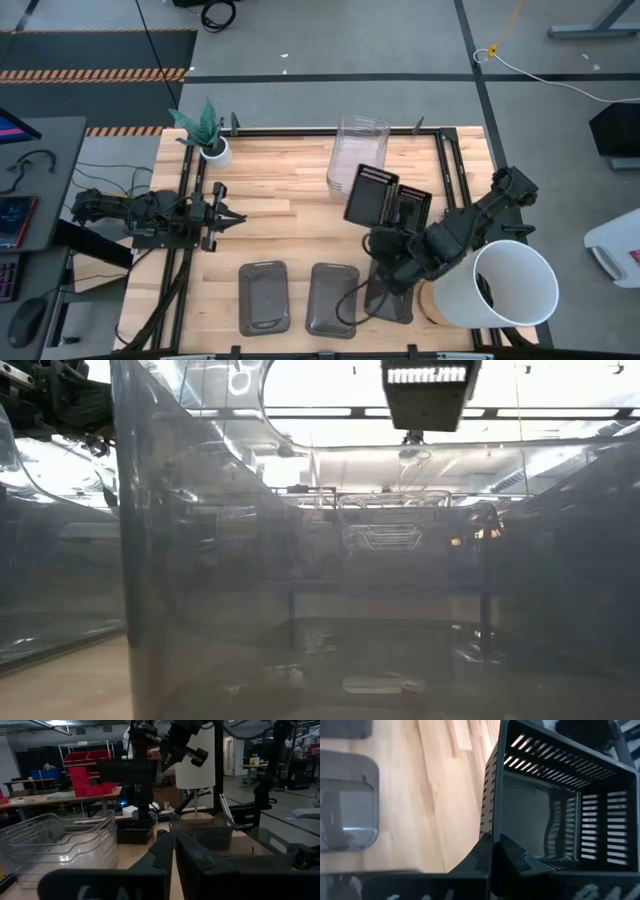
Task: Stack baskets by color
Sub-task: Stack the left black bin on top of the right black bin
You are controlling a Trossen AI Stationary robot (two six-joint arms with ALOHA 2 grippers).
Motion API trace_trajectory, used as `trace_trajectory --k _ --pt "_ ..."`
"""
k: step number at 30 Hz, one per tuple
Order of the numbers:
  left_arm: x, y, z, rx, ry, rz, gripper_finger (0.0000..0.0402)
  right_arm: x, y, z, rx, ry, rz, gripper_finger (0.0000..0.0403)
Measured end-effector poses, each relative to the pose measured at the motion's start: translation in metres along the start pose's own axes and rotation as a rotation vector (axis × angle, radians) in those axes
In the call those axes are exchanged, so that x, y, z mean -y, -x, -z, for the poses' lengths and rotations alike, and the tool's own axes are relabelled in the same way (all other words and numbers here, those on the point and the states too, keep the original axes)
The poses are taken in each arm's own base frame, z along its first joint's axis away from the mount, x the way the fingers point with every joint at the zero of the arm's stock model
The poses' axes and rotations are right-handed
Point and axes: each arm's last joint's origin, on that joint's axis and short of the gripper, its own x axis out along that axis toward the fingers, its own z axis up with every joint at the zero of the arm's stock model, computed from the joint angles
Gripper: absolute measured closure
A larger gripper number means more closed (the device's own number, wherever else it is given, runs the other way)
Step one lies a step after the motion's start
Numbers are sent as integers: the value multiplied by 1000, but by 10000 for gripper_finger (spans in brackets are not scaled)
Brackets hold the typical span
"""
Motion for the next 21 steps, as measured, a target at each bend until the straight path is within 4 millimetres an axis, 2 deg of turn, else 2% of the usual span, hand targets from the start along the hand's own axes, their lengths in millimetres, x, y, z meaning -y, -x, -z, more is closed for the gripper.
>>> trace_trajectory --k 3,9,16,21 --pt "0 0 0 0 0 0 375 -5 1 16 -22 -13 8 390" --pt "0 0 0 0 0 0 368 -3 -5 54 -57 -88 24 390" --pt "0 0 0 0 0 0 375 10 -12 93 -116 -166 5 390" --pt "0 0 0 0 0 0 378 13 -22 113 -121 -171 -39 390"
